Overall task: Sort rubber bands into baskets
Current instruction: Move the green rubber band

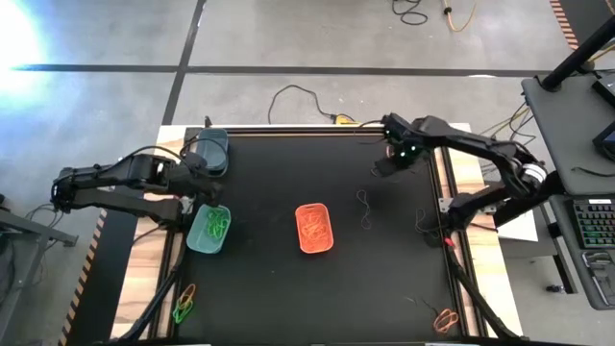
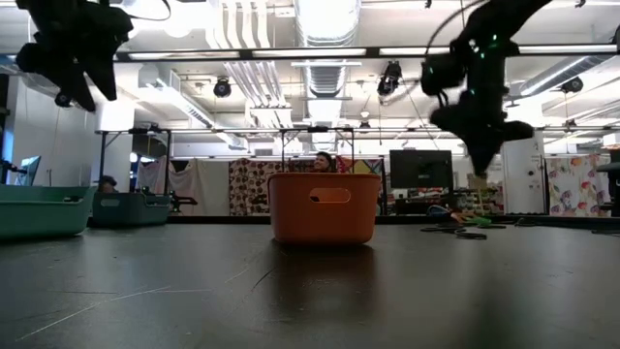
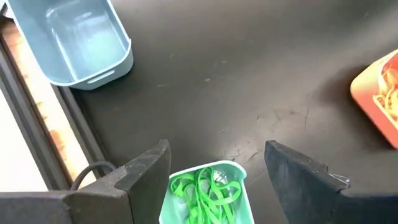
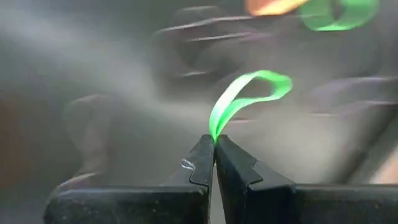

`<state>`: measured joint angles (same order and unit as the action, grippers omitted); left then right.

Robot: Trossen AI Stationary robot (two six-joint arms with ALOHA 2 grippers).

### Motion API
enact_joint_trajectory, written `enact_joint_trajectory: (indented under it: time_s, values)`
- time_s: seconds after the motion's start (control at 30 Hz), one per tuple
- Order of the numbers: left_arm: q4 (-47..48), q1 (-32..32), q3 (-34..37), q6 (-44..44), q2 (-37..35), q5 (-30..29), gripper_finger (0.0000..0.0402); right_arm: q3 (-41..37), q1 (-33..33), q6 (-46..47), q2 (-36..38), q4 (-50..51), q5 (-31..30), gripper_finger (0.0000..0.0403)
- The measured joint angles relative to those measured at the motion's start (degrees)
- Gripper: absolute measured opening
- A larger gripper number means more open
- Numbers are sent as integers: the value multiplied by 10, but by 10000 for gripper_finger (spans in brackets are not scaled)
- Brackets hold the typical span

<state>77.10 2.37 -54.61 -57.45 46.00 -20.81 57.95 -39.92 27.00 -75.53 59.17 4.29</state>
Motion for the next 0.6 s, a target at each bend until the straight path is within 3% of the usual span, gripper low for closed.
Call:
enact_joint_trajectory:
  time_s: [0.1, 0.27, 0.47, 0.6]
  values:
    - [-13, 0, 0, 1, 0, -10, 244, 0, 50, 18, 3, -74, 62, 9]
    - [-98, 0, 0, 31, 7, -13, 244, 0, 115, 17, -43, -245, 82, 9]
    - [-351, 0, 31, 79, 36, -13, 244, 14, 158, 16, -142, -418, 82, 9]
    - [-490, 1, 67, 116, 74, -12, 244, 58, 169, 11, -216, -442, 82, 9]
